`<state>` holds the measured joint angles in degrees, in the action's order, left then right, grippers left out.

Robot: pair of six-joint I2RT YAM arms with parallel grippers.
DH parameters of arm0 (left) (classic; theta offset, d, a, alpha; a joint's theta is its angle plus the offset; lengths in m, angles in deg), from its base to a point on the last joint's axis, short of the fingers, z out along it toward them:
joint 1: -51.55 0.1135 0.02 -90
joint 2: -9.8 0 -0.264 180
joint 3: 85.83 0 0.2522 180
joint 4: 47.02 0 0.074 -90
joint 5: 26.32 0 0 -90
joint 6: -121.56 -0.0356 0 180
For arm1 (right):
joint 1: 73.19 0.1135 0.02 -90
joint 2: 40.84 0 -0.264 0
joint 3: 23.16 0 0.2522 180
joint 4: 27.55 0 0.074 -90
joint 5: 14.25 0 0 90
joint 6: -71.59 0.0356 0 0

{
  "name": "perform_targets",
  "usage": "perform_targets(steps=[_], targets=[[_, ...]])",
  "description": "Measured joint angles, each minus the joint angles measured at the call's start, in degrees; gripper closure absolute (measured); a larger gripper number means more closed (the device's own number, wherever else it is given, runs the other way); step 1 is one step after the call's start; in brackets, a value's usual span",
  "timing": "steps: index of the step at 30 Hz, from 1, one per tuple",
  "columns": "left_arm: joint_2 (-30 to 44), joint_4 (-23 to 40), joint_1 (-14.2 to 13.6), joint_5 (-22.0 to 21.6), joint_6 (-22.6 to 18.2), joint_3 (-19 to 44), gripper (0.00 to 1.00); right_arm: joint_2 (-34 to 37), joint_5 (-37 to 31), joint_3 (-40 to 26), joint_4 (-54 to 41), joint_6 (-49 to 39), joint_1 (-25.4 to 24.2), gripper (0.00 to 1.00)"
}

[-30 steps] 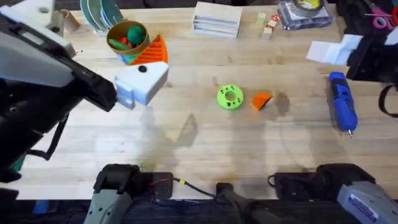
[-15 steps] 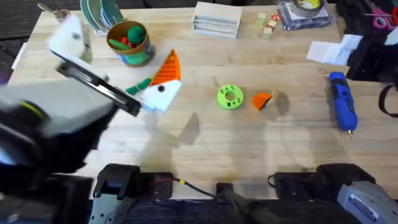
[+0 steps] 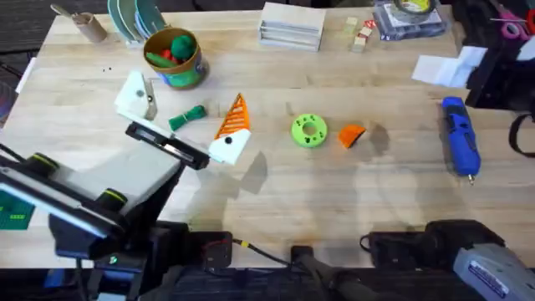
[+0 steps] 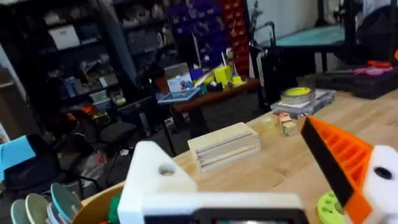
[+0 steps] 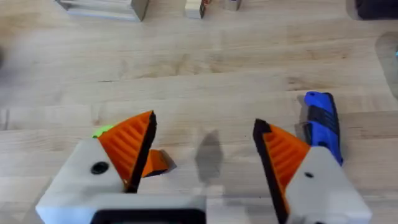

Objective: Pick up the gripper from the table and insert it into the empty holder that is missing its gripper. Then pick up a screw, insert it into the mounting hole, and use the screwdriver to tighten it. Finally, clean up the table by picking up the vegetable and placing it into the bucket.

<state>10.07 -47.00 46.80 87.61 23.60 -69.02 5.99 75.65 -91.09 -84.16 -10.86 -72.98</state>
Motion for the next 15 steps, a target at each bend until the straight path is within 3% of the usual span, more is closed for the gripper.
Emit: perform_targets(steps=[1, 8, 15], targets=[[0.0, -2.4, 0.0, -0.03, 1.57, -2.14, 0.008, 0.0, 0.0, 0.0, 0.02, 0.0, 0.0, 0.009], [0.05, -0.97, 0.0, -0.07, 3.63, -2.74, 0.008, 0.02, 0.0, 0.0, 0.0, 0.0, 0.0, 0.009], [0.03, 9.5, 0.0, 0.11, 3.99, -2.74, 0.008, 0.02, 0.0, 0.0, 0.0, 0.0, 0.0, 0.009]])
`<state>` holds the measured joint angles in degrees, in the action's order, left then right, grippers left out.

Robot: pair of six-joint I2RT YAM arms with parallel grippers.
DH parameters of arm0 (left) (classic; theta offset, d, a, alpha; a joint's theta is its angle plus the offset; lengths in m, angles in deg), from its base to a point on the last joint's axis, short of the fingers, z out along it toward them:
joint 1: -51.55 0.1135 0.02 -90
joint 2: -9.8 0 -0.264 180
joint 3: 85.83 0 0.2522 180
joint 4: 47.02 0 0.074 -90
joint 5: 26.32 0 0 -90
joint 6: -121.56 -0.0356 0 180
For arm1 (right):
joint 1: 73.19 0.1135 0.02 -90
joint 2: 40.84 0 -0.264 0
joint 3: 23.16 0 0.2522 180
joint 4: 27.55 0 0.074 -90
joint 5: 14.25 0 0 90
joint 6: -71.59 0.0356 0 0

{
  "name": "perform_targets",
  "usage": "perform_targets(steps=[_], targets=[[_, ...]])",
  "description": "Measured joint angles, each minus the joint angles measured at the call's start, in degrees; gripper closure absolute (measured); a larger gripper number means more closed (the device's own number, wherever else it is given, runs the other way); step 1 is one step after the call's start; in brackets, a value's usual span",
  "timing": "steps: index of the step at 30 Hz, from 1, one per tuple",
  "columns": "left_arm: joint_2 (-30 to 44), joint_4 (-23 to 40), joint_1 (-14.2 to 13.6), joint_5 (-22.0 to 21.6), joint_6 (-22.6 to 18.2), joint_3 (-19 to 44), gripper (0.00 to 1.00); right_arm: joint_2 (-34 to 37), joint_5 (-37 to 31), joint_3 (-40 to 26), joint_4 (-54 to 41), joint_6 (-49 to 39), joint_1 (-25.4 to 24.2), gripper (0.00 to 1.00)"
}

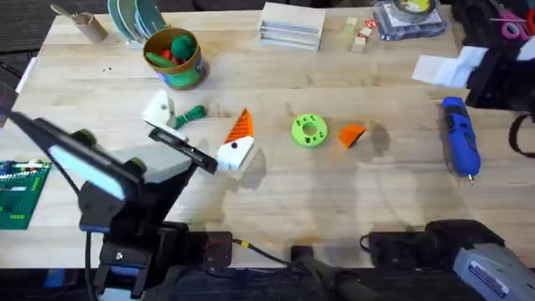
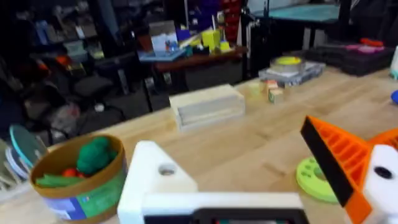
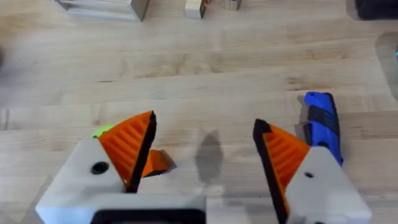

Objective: Pick up the gripper from the table and insert it into the empty holder that is missing its gripper. Then pick up a screw, insert it into the mounting hole, and use the screwdriver to tighten it. Finally, clean up the table by picking up the vegetable and placing it into the bucket.

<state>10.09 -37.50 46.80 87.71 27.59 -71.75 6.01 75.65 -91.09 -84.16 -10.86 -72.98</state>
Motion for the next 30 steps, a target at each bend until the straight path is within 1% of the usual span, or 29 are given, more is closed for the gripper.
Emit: perform_targets(steps=[4, 5, 30], targets=[[0.0, 5.87, 0.0, 0.86, 0.15, 0.0, 0.007, 0.0, 0.0, 0.0, 0.0, 0.0, 0.0, 0.009], [0.0, 7.2, 0.0, 1.84, 0.17, 0.02, 0.007, 0.0, 0.0, 0.0, 0.0, 0.0, 0.0, 0.009], [0.0, 7.18, 0.0, 2.36, 0.17, 0.02, 0.008, -0.02, 0.0, 0.0, 0.0, 0.0, 0.0, 0.01]])
